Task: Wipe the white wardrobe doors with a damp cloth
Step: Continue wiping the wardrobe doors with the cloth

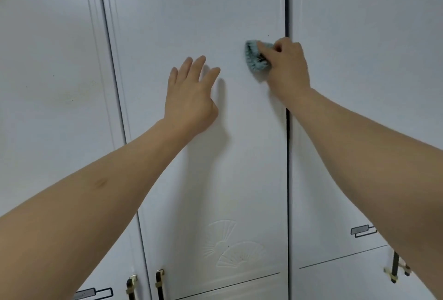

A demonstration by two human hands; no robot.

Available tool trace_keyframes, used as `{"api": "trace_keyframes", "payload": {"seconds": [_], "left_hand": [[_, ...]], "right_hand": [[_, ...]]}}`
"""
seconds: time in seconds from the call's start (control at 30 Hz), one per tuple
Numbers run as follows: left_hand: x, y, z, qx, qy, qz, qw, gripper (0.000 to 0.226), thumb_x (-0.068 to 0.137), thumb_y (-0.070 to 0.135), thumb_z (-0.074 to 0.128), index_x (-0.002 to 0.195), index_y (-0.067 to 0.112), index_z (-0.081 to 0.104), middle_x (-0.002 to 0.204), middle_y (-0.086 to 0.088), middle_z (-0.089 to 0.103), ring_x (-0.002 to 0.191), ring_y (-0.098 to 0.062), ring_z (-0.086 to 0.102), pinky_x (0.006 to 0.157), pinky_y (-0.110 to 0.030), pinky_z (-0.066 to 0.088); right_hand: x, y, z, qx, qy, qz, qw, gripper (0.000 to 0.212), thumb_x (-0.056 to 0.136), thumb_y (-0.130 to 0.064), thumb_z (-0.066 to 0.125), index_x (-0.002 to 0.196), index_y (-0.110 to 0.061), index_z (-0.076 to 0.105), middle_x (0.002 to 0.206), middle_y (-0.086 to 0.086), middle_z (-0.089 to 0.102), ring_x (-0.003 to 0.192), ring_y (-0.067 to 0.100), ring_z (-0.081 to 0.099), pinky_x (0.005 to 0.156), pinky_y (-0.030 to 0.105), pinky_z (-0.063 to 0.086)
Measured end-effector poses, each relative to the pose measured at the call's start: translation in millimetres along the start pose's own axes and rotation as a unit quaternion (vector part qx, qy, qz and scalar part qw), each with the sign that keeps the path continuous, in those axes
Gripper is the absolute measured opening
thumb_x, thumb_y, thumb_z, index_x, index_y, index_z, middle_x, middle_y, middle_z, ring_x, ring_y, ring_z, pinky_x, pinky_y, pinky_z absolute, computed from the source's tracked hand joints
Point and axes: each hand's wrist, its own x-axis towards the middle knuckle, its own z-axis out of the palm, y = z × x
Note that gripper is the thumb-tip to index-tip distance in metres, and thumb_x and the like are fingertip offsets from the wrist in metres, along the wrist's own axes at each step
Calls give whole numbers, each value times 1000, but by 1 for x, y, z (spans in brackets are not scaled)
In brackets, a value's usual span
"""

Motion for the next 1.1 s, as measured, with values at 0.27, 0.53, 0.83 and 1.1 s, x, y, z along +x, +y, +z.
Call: {"api": "trace_keyframes", "payload": {"seconds": [0.27, 0.53, 0.83, 1.1], "left_hand": [[-16, 8, 12, 4, -19, 23, 1000, 73, 73, 1, 44, 144, 17, 49, 160, -15, 32, 150, -38, 21, 122, -55, 13], [-40, -10, 10, -9, -52, 37, 998, 61, 70, 6, 40, 128, 2, 58, 140, -22, 50, 127, -42, 47, 107, -54, 39], [-74, -100, -51, -71, -9, -34, 997, 58, 82, 9, 49, 140, 12, 48, 135, -9, 55, 92, -27, 59, 82, -40, 49], [-93, -157, -72, -92, 8, -68, 993, 53, 85, 3, 49, 138, 12, 49, 129, -7, 56, 80, -18, 46, 73, -32, 39]], "right_hand": [[-180, 17, 36, 3, -28, -8, 1000, 59, 79, -1, 49, 135, -9, 63, 92, 18, 55, 72, 34, 51, 56, 32, 38], [-256, -40, 49, 35, -224, -180, 957, 57, 76, -5, 73, 132, -15, 64, 91, 13, 58, 68, 32, 53, 46, 36, 47], [-56, -78, 27, 47, -14, 137, 989, 56, 94, -3, 42, 148, -16, 47, 117, 9, 49, 95, 16, 51, 76, 24, 34], [-53, -205, 74, 63, -76, -52, 994, 60, 86, -6, 54, 142, -28, 57, 112, 10, 58, 87, 33, 58, 67, 34, 45]]}}
